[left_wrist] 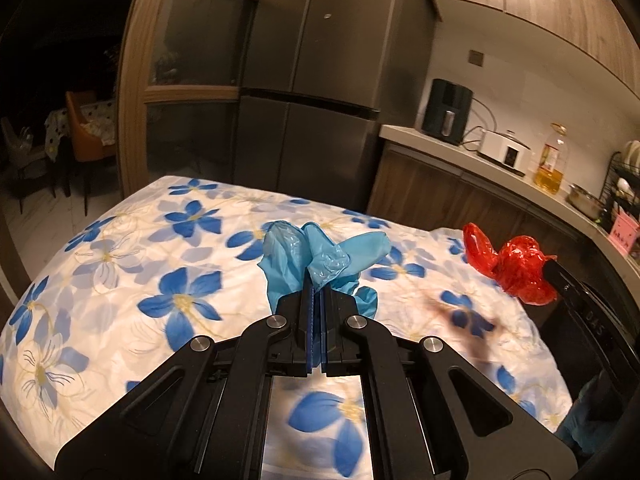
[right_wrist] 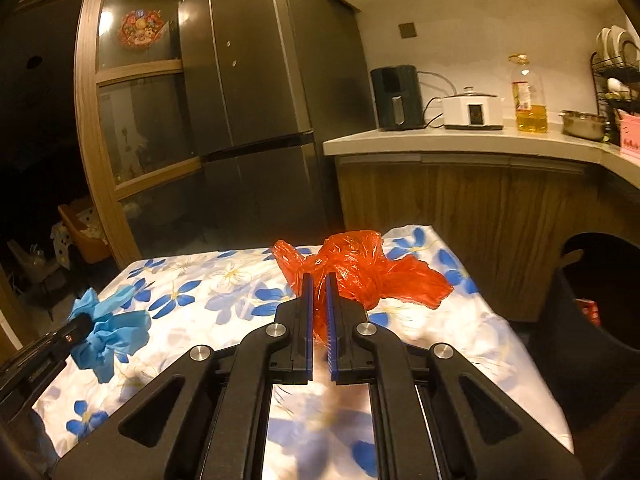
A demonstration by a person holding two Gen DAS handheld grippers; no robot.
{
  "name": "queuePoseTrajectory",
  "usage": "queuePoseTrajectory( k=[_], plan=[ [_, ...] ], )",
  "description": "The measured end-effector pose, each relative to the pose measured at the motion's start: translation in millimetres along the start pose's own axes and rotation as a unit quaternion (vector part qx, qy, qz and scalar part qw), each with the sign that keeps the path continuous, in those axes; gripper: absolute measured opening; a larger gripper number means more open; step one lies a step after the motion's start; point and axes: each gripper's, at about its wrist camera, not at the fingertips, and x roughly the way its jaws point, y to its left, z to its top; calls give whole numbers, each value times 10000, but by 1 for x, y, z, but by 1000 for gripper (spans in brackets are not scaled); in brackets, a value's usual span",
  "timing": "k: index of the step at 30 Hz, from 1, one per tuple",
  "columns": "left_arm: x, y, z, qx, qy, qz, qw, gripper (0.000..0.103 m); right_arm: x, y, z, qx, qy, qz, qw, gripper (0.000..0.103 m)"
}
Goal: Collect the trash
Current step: 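Carry the blue glove and red wrapper over the black bin with both tools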
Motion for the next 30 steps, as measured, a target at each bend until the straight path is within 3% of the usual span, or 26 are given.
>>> queuePoseTrajectory(
  k=[9,17,21,30],
  plan=[
    [-19,-54,0,333,-112,-410,9985,1,-52,-45,8,106,-347,-385,9986,6],
    [-27,-133,-2,795,-251,-1054,9909,1,-93,-101,11,290,-659,-933,9930,6],
    [-30,-178,-4,1035,-361,-1471,9830,1,-107,-130,12,387,-766,-1247,9885,6],
    [-31,-280,-20,1536,-566,-2499,9543,1,-124,-190,17,776,-962,-1800,9759,6]
  ],
)
